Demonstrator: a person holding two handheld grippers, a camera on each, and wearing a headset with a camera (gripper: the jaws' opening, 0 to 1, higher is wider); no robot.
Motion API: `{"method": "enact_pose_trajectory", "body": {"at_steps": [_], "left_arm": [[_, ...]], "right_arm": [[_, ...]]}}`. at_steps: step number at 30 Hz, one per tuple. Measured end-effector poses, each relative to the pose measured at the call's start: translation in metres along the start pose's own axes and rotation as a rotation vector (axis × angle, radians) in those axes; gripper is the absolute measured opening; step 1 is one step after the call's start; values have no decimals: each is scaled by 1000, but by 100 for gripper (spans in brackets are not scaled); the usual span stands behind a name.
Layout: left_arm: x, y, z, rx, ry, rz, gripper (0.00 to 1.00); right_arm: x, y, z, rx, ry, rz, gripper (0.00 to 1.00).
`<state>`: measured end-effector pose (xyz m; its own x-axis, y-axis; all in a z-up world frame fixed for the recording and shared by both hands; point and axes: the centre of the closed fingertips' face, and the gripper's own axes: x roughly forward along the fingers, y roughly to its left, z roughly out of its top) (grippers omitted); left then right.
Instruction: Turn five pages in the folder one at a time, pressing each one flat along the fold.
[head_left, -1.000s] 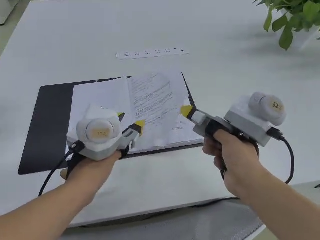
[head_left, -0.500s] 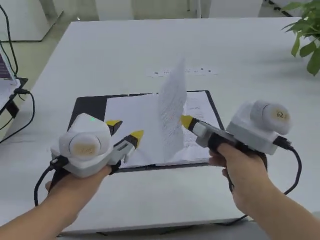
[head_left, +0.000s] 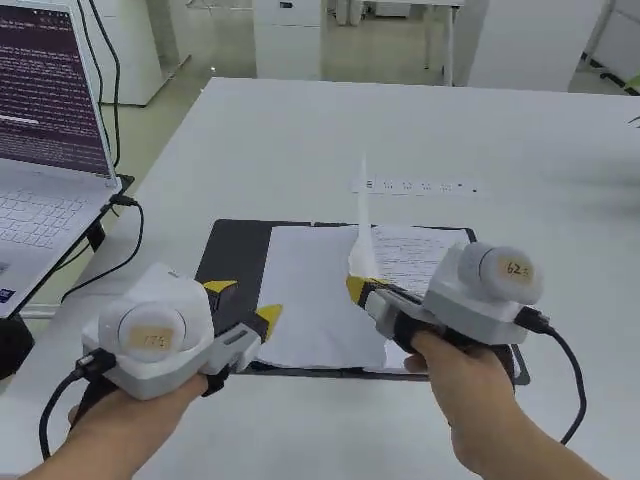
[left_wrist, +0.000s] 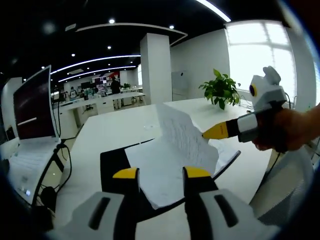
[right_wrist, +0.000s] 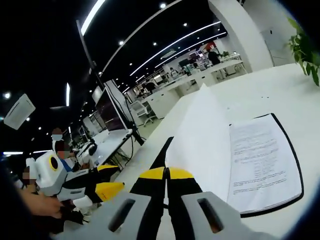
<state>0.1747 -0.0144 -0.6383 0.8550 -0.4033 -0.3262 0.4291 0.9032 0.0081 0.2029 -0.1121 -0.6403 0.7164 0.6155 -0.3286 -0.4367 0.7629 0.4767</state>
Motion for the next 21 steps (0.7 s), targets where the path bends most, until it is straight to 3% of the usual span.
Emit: {"method": "enact_pose_trajectory", "body": {"at_steps": [3,13,21], "left_arm": [[-6,4,-4,-16,-3,8,33],[-20,13,-20,-55,20,10,34],[-27,21,-33,-81,46,11,34]], "right_arm": [[14,8,-10,-55,42,-7,0],[55,29,-51,-141,183,2,0],[81,33,-81,-187,271,-14,0]]}}
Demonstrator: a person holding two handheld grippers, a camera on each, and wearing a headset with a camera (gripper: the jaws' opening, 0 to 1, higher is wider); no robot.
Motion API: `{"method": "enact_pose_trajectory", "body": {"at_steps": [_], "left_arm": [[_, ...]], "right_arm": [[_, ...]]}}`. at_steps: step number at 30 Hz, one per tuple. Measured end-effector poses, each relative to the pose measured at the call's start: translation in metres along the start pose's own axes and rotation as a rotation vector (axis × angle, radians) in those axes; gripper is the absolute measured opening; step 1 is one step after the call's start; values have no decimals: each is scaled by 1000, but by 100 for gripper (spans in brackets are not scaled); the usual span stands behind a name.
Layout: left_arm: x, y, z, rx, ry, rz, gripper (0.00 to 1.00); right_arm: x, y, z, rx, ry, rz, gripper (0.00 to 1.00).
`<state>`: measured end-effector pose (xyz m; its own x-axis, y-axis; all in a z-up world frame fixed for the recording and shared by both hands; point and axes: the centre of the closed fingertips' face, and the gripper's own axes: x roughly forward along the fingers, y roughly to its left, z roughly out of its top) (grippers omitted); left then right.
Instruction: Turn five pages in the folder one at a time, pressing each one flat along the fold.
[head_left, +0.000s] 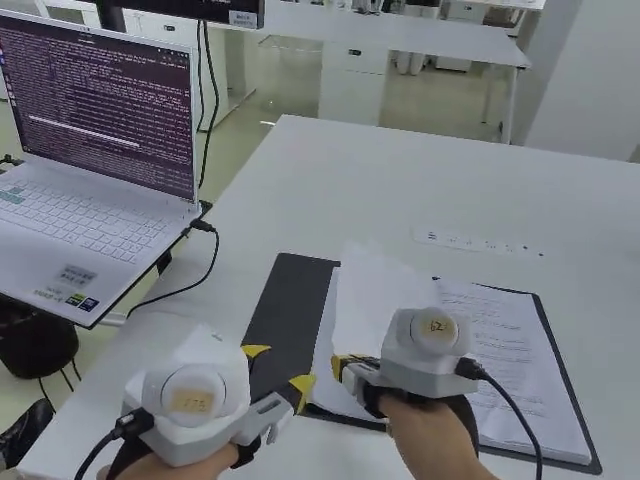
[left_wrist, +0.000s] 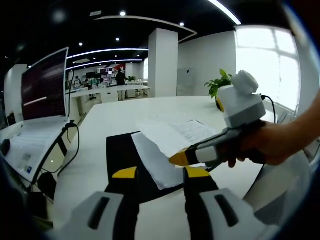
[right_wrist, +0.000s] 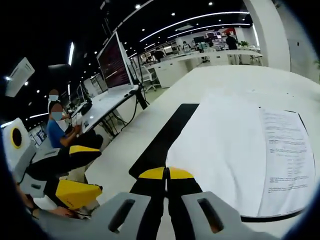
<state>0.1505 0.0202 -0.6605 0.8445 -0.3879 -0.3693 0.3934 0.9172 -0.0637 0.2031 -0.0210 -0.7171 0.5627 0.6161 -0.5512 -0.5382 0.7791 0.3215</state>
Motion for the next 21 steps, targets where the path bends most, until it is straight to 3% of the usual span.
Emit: {"method": "enact_pose_trajectory", "body": {"at_steps": [11,16,21], "left_arm": [[-6,7,-16,-36,30,4,33],[-10,11,-24,-47,45,11,32],[-10,13,-29,-52,58,11,31]], "right_arm": [[24,-4,-25,-11,79,-20,0],[36,-6,-44,-33,118,-24,0],[38,-7,-51,-18,110,-13,0]]}}
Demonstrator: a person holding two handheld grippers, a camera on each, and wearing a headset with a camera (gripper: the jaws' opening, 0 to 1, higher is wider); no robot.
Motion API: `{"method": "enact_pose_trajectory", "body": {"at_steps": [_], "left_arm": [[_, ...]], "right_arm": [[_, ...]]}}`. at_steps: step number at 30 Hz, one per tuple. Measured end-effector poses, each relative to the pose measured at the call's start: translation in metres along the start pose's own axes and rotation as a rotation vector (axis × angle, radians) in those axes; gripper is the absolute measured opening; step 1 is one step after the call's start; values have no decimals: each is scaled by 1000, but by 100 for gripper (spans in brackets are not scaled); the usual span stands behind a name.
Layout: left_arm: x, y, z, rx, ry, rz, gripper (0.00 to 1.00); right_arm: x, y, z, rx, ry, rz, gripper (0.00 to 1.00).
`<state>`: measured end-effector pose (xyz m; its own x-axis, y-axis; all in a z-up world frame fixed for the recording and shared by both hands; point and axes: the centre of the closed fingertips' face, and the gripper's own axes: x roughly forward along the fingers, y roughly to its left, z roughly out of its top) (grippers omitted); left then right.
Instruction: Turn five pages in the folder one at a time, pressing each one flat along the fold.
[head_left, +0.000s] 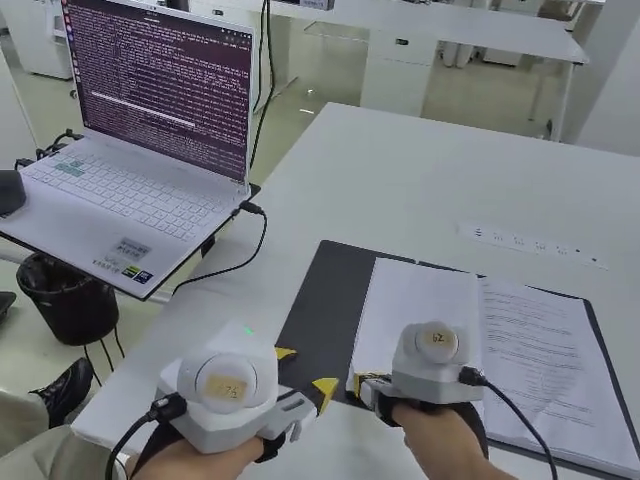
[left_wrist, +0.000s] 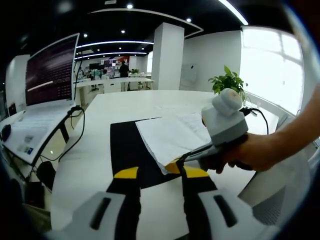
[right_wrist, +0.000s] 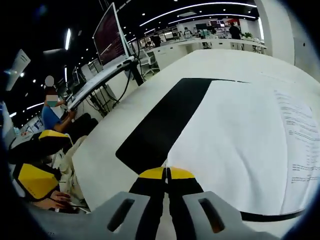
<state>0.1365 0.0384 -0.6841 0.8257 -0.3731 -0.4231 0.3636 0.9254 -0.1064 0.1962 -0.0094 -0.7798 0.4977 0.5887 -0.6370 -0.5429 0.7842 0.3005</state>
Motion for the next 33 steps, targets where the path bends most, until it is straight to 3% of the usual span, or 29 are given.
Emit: {"method": "enact_pose_trajectory", "body": {"at_steps": [4,8,14,16,20,26,33], "left_arm": [[3,-2,-3,3,14,-4,31],[10,-8,-5,18,27,-16,30],[28,-18,-13,63,73,-44,29],[38,-21,-18,103,105,-65,29],[57,-27,-18,126,129,-84,29],[95,-36,-23,127,138,-75,25],[122,-49,-35,124,148,-52,25]], "right_arm": [[0,3,-6,-19,-7,35,3],[-6,3,-8,20,-32,57,9],[-24,-1,-3,30,-83,72,10],[-32,-7,3,19,-119,66,10],[-49,-26,10,4,-168,46,8],[-70,-59,13,26,-210,-3,4],[-88,-94,14,69,-247,-50,2]]}}
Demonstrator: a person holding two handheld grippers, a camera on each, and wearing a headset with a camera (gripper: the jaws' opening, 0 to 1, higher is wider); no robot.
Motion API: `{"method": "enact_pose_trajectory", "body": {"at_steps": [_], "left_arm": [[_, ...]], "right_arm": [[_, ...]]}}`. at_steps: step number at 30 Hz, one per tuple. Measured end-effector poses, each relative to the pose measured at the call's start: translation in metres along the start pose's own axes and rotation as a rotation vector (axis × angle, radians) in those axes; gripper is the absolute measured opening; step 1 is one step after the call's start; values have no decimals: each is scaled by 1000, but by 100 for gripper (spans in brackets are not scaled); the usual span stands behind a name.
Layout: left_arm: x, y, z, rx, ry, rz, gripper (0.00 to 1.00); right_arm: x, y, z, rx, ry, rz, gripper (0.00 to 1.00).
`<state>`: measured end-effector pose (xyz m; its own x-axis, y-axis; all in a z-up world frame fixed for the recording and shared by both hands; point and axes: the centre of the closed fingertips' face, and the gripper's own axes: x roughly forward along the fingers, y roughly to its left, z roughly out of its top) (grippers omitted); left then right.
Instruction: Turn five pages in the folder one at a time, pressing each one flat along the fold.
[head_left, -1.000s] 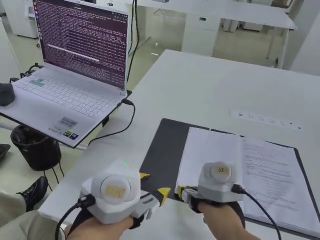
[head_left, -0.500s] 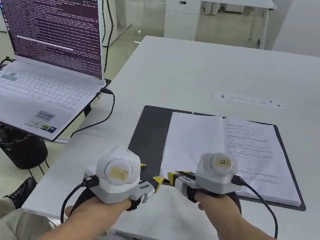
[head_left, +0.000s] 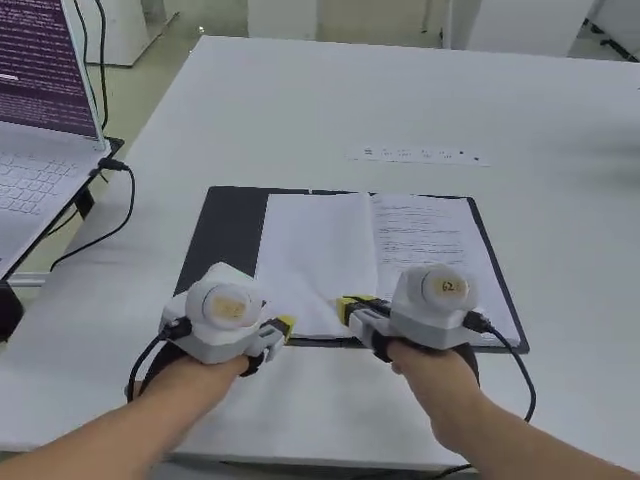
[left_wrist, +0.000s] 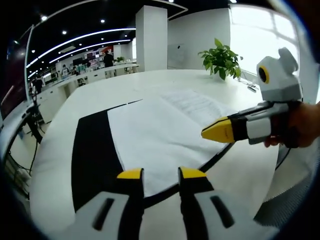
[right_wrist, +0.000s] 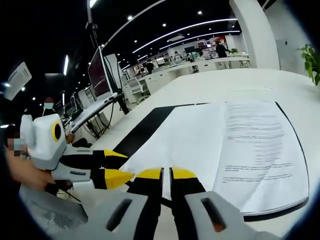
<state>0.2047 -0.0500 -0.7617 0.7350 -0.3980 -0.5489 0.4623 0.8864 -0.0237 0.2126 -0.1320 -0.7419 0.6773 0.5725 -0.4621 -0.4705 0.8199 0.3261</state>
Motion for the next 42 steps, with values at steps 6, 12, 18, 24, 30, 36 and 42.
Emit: {"method": "enact_pose_trajectory", "body": {"at_steps": [6,12,18,24,30,36,42], "left_arm": [[13,3,-13,-17,16,56,24],[15,6,-21,-40,-15,91,20],[14,7,-22,-49,-67,99,21],[15,8,-22,-60,-86,98,21],[15,8,-21,-65,-92,98,21],[15,9,-21,-73,-99,101,21],[17,10,-22,-77,-100,103,21]], "right_arm": [[-5,-18,4,10,-13,-17,0],[1,-34,5,13,-3,-16,0],[14,-40,10,10,6,4,0],[36,-52,24,31,-3,19,0],[56,-72,39,51,-25,2,0],[73,-81,39,18,-2,-15,0],[85,-83,51,-16,-29,-18,0]]}}
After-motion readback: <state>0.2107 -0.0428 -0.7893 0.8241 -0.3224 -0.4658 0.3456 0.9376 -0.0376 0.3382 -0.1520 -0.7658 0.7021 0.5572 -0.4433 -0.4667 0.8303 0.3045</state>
